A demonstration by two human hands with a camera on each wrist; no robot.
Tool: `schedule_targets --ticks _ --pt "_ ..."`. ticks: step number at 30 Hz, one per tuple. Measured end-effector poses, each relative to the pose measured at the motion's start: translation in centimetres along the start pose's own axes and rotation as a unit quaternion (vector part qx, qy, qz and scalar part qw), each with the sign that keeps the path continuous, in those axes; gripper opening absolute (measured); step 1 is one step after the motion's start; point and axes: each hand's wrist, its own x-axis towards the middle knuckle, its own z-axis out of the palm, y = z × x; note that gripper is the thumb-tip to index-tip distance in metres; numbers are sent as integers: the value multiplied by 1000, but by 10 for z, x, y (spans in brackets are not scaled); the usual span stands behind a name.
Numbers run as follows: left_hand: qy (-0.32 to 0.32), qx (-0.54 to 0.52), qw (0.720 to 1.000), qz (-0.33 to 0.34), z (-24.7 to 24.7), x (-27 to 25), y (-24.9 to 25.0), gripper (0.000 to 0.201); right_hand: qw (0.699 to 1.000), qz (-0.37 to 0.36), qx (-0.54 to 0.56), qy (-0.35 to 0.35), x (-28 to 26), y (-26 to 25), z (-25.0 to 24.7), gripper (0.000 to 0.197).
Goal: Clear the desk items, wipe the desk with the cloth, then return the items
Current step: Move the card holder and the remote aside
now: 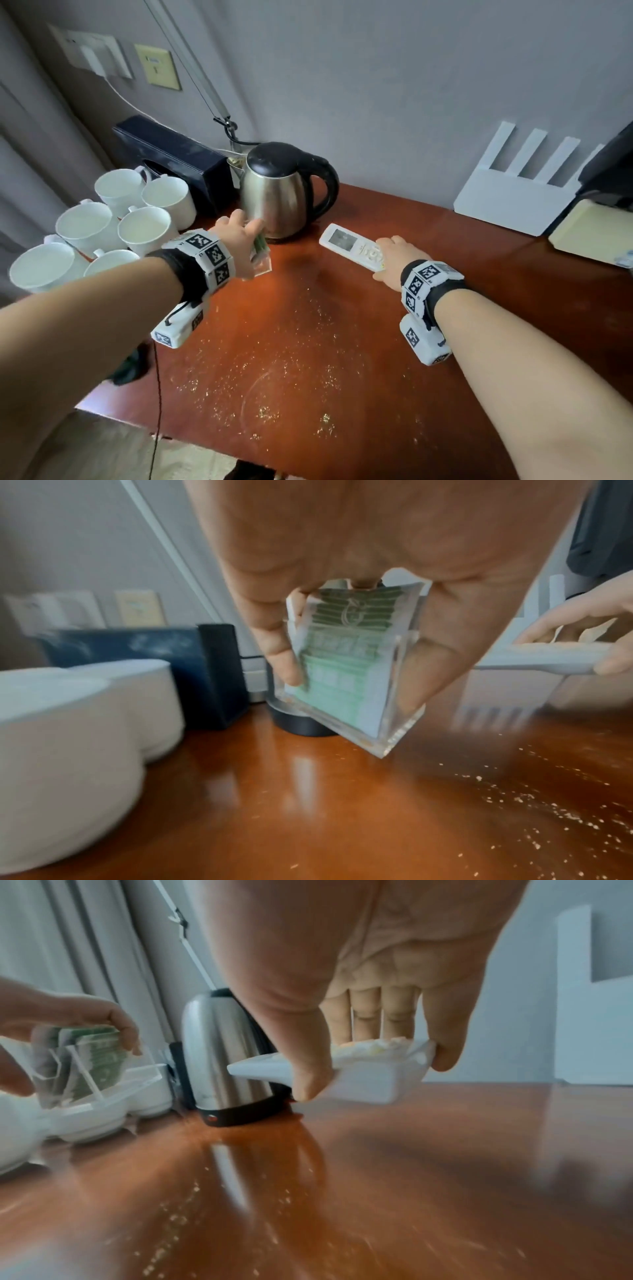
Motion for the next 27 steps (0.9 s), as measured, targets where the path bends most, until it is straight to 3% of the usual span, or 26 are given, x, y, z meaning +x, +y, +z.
schedule_targets --ticks 3,6,10,19,25,27 --pt "13 14 1000 -23 -8 -29 -21 75 999 -46 -7 29 -14 -19 -12 56" --pt "24 26 999 -9 -12 -49 -37 69 995 -85 -15 40 -22 -43 -17 54" --pt "3 51 999 18 -16 -54 -51 75 992 -116 -18 42 -18 -75 -18 51" --pt "-54 155 981 100 6 -3 -69 71 991 -131 5 18 34 -139 7 46" --pt "-110 202 966 120 18 27 -71 64 994 -97 52 18 58 -160 30 51" --pt "-118 223 960 122 20 33 -70 71 994 -88 62 18 62 -163 36 53"
